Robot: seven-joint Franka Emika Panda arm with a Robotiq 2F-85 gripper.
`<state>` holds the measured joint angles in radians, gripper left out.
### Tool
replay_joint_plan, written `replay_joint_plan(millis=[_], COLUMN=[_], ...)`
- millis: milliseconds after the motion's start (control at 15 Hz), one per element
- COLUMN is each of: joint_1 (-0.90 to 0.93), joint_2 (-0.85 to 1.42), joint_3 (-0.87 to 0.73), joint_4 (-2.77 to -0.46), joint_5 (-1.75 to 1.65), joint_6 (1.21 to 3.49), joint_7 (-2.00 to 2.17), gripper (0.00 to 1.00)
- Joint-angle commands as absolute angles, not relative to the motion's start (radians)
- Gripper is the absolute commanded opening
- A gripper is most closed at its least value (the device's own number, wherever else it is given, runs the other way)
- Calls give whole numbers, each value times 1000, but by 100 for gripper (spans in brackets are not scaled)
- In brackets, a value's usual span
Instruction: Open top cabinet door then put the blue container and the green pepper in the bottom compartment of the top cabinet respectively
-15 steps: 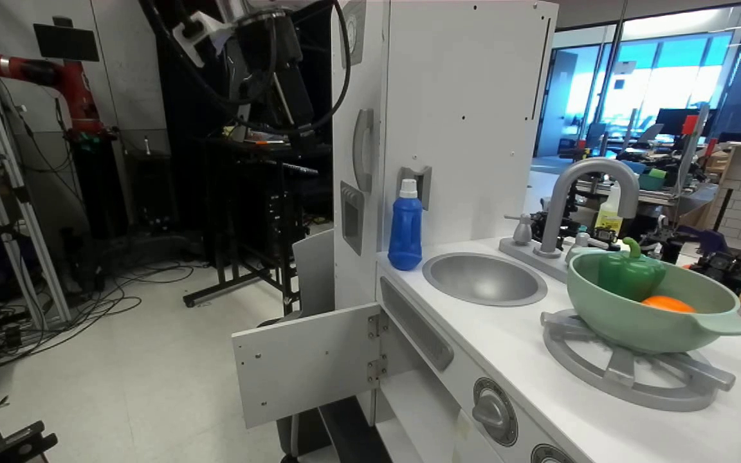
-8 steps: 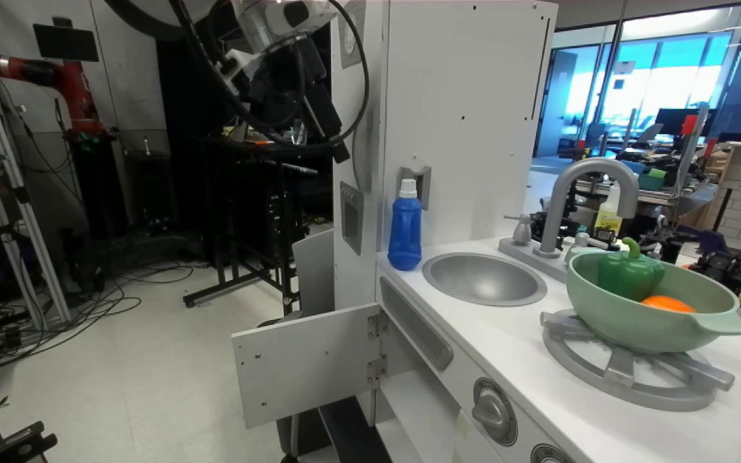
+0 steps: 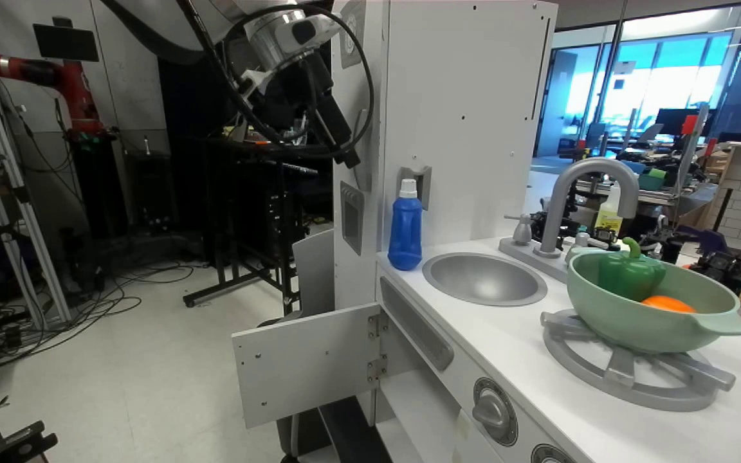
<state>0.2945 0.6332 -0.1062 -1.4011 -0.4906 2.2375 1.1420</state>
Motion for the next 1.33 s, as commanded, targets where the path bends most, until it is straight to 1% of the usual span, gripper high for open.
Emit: replay_joint_plan(millis=[0,533,800,867,933,1133,1267], joint_1=[327,333,324,324,325,322,322], joint_2=[669,668,670,671,672,666,662], joint_3=[-132,-142,-151,-154,-157,-162,-162], joint_4=[-1345,-1336,-1336,-1332,-1328,-1337,-1342], joint_5=[-518,-554,-566,-570,-572,-577,-583], joint_6=[2206,2148,2153,2153,2150,2163,2165], joint_7=[1139,1070,1051,1047,1044,1040,1041], gripper=[100,100,100,75,74,49,35])
